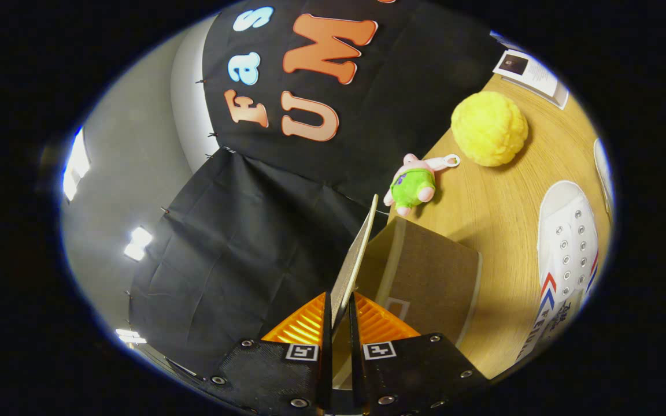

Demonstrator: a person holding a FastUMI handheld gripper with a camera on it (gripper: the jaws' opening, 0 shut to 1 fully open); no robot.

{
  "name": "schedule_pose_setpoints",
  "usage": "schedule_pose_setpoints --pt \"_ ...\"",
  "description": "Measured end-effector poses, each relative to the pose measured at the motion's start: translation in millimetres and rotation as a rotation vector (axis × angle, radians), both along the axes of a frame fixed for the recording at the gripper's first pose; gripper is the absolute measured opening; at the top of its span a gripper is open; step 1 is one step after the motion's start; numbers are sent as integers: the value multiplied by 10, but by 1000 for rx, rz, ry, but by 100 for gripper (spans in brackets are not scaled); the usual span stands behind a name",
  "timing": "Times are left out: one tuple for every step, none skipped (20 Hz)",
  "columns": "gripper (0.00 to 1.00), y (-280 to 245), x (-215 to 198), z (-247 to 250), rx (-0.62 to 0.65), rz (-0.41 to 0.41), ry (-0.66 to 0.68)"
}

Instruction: Open the storage box then place both shoes into the box .Put the left shoe in first, then the right shoe, with the right side of both shoes facing outward in a uniform manner.

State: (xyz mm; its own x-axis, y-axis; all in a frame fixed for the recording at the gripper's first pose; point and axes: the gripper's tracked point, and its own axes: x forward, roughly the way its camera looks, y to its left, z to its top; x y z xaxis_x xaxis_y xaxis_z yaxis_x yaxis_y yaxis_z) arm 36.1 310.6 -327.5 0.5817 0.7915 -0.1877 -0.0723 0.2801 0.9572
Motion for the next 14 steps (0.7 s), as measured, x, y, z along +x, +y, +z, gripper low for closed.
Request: schedule_pose_setpoints --pt "13 49 16 119 0 2 -21" --pt "13 91 28 231 -11 6 -41" --pt "14 153 45 336 -26 14 -67" --pt "14 224 78 425 -47 20 -92" --pt "15 287 90 508 -67 22 -115" --pt "15 356 115 601 -80 20 -133" --pt "16 443 131 680 -92 25 -150" --pt "16 550 148 732 -114 36 -161" --pt "16 663 155 783 -132 53 -177" --pt "16 779 177 838 -155 67 -187" --pt "17 882 205 904 -170 80 -202" --pt "17 1006 245 971 -192 88 -215" --pt "17 1123 259 1023 -205 99 -229" --pt "17 1246 273 1060 -217 106 -236"
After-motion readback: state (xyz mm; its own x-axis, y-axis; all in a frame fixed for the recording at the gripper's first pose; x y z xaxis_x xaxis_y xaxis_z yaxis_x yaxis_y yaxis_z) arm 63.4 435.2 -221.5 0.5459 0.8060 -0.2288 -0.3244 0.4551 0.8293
